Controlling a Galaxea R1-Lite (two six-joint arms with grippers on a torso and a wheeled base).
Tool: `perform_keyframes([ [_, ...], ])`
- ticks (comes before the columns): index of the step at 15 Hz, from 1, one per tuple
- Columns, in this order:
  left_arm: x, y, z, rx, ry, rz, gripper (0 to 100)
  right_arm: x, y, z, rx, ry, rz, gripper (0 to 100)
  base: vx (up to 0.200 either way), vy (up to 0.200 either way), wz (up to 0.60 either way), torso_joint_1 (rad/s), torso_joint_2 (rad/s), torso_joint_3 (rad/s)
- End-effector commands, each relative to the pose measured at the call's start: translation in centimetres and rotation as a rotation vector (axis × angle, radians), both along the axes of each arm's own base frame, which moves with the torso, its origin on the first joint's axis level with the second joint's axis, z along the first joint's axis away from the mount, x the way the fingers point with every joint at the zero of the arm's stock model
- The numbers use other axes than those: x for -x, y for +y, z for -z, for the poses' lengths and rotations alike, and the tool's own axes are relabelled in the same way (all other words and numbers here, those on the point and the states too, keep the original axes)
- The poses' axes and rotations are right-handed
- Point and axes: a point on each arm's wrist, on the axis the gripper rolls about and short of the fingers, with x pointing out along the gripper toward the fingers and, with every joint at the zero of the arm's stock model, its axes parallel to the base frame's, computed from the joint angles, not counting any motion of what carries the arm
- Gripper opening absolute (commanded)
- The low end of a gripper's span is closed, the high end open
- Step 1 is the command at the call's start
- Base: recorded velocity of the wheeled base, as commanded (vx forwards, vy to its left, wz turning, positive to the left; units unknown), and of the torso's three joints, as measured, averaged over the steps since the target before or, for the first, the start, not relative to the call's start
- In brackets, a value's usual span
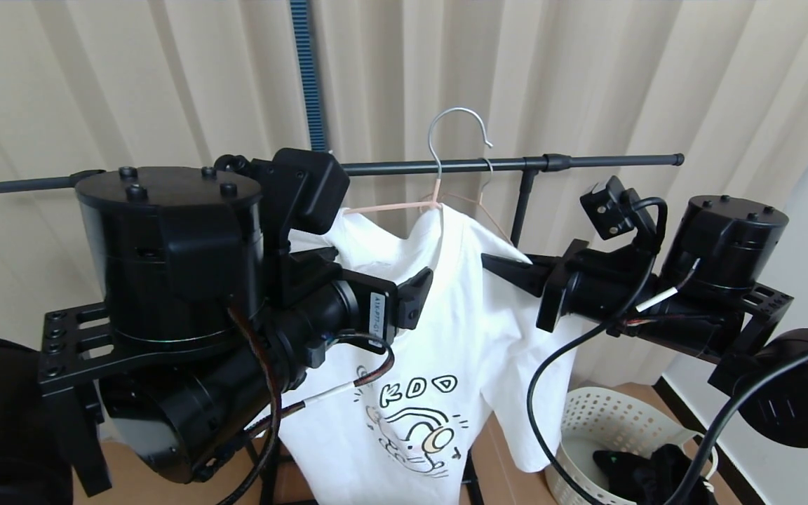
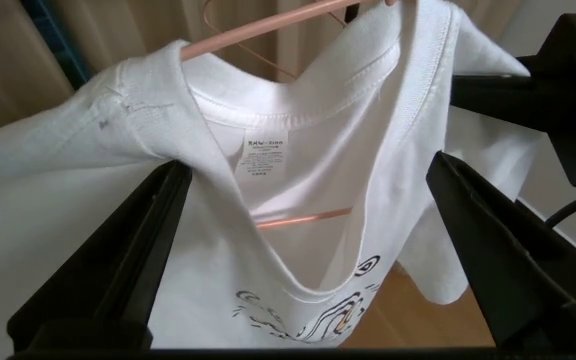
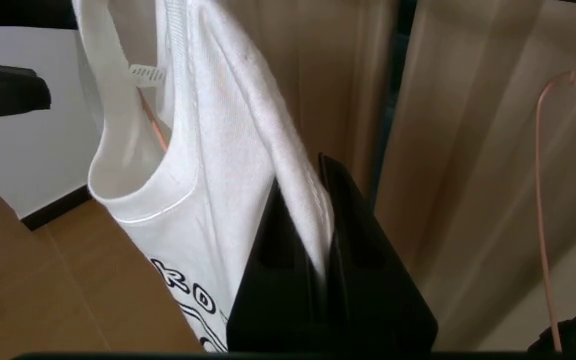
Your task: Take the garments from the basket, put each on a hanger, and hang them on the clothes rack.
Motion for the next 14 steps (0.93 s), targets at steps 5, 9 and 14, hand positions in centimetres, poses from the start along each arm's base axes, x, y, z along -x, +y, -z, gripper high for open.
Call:
perform_keyframes([
  [5, 0.3, 0.1, -0.4, 0.001, -0.013, 0.008, 100, 0.0, 0.0, 0.0, 0.0, 0.001, 0.0, 0, 0.0, 0.0, 0.0, 0.0, 0.0, 0.0],
  [9, 0.8, 1.1, -1.8, 0.017, -0.055, 0.003, 100, -0.3, -0.5, 0.1, 0.0, 0.003, 0.005, 0, 0.0, 0.0, 0.0, 0.0, 0.0, 0.0],
  [14, 1.6, 5.1, -4.9, -0.009, -0.137, -0.05, 100, -0.9, -2.4, 0.4, 0.001, 0.015, -0.046, 0, 0.0, 0.0, 0.0, 0.0, 0.0, 0.0],
])
